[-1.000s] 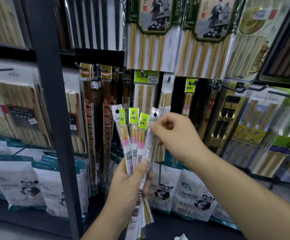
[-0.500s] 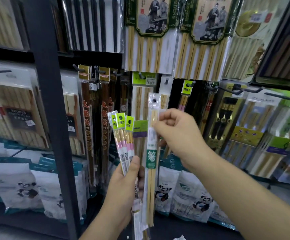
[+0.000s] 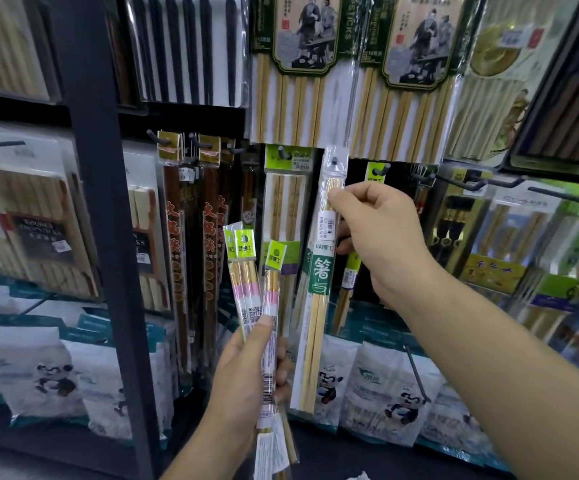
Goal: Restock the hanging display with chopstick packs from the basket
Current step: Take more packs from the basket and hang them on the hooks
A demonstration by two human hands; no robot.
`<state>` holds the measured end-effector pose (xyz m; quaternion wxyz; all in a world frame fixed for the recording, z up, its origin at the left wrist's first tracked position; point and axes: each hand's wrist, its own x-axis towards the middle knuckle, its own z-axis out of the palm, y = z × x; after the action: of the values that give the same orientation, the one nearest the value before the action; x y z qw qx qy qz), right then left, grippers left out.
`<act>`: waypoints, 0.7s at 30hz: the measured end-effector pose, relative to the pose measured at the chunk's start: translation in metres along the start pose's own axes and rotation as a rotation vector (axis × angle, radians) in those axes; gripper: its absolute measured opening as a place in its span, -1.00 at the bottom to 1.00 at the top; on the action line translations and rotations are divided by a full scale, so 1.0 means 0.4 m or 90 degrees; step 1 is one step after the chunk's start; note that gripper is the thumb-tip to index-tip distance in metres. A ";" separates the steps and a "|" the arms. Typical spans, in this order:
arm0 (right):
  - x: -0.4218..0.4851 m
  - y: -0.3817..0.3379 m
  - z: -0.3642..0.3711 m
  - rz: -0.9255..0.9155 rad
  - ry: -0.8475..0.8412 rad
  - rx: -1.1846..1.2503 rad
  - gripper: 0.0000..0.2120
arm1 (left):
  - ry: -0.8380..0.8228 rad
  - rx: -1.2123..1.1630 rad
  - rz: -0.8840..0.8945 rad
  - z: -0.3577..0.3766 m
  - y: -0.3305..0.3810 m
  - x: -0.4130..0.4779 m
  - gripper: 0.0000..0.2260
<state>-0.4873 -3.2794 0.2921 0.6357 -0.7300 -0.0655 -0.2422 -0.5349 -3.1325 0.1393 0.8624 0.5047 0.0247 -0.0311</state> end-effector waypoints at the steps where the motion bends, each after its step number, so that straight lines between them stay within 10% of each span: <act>1: 0.002 -0.002 0.003 -0.002 0.001 0.000 -0.87 | 0.002 -0.003 0.002 0.000 0.000 0.000 -0.71; 21: 0.005 0.079 -0.004 -0.018 0.058 -0.220 -0.63 | -0.038 -0.032 0.059 -0.012 0.001 0.006 -0.90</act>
<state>-0.4730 -3.2871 0.2647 0.4996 -0.8158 -0.0043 -0.2913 -0.5323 -3.1284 0.1370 0.8755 0.4825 -0.0234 -0.0057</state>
